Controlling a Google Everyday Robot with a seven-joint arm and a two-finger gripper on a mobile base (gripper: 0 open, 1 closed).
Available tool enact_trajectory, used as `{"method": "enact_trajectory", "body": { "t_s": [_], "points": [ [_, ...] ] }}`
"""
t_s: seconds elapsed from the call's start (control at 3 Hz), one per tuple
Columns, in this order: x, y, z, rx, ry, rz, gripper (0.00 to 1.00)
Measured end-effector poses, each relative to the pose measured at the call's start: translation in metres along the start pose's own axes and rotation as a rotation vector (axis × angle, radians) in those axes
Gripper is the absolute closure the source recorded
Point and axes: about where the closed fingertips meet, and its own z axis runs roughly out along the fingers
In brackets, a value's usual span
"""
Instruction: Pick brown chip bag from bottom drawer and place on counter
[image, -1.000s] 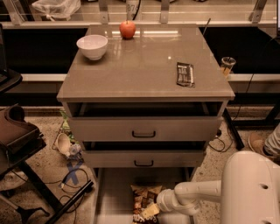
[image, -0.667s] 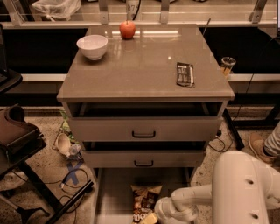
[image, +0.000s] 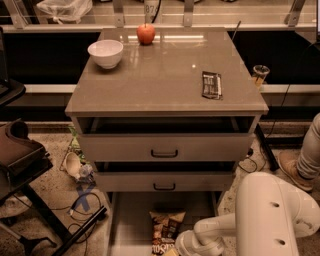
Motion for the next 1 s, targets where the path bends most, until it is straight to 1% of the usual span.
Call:
{"method": "enact_trajectory", "body": {
  "t_s": [1.0],
  "points": [
    [0.0006, 0.0038, 0.003, -0.007, 0.002, 0.0, 0.88]
  ]
}}
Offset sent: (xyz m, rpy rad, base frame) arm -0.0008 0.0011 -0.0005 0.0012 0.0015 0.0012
